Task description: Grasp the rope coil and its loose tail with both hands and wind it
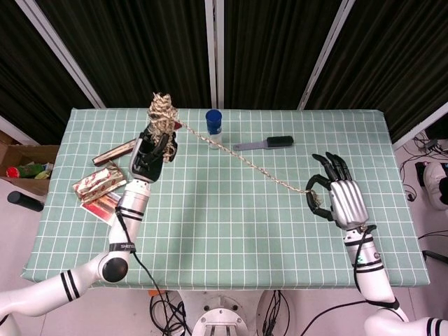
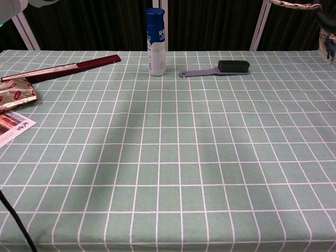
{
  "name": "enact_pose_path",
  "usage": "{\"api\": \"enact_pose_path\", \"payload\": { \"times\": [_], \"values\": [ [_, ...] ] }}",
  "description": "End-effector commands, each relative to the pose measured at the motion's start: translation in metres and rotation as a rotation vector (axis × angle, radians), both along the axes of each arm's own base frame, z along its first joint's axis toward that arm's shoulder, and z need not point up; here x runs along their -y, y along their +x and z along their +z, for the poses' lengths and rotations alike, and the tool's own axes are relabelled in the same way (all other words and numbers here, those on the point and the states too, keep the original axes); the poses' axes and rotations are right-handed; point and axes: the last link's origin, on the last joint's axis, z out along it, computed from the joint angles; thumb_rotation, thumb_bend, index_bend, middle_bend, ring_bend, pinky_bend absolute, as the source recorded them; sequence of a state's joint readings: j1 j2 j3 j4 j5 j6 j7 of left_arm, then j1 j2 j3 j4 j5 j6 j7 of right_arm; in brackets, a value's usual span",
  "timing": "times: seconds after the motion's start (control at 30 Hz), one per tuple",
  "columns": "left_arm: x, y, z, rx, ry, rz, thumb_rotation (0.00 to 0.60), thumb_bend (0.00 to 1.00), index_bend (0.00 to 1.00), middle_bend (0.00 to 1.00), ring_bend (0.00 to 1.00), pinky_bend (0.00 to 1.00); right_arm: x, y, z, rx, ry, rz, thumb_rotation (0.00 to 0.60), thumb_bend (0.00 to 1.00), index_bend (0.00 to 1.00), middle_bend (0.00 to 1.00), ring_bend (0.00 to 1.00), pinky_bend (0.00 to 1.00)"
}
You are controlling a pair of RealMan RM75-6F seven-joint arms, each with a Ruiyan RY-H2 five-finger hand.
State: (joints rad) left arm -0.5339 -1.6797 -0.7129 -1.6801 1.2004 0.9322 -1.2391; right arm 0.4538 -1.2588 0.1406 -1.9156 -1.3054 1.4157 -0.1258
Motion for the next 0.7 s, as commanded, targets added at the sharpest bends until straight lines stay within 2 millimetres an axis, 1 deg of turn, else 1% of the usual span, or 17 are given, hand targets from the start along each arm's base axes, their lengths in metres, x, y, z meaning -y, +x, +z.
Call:
{"api": "enact_pose_path", "payload": {
  "times": [0.03,0.2,0.37,0.43,0.53,0.6,0.7],
  "values": [
    [0.010,0.000,0.002,-0.010,-0.016,-0.090,0.600,0.45,0.76,0.82,0.73,0.83,0.004,-0.005,0.001,0.005,-0.003,-0.016,0.600,0.48,1.00,0.14,0.00,0.00],
    [0.020,0.000,0.007,0.041,-0.011,-0.177,0.600,0.45,0.76,0.82,0.73,0.84,0.009,-0.016,0.001,-0.005,0.006,-0.061,0.600,0.48,1.00,0.14,0.00,0.00],
    [0.019,-0.008,0.013,0.070,-0.005,-0.187,0.600,0.45,0.76,0.82,0.73,0.84,0.010,-0.026,0.000,-0.012,0.006,-0.089,0.600,0.48,1.00,0.14,0.00,0.00],
    [0.021,-0.008,0.013,0.052,-0.009,-0.212,0.600,0.45,0.76,0.82,0.74,0.84,0.011,-0.027,-0.001,-0.009,0.005,-0.093,0.600,0.48,1.00,0.14,0.00,0.00],
    [0.026,-0.008,0.007,-0.074,-0.020,-0.305,0.600,0.45,0.77,0.83,0.74,0.84,0.015,-0.024,-0.001,-0.002,0.006,-0.086,0.600,0.48,1.00,0.14,0.00,0.00],
    [0.030,-0.008,0.001,-0.209,-0.019,-0.383,0.600,0.45,0.77,0.83,0.74,0.84,0.019,-0.016,0.000,0.008,0.003,-0.071,0.600,0.48,1.00,0.14,0.00,0.00],
    [0.032,-0.005,-0.008,-0.350,0.000,-0.451,0.600,0.45,0.77,0.83,0.74,0.84,0.027,0.001,0.005,0.023,0.002,-0.041,0.600,0.48,1.00,0.15,0.00,0.00]
  ]
}}
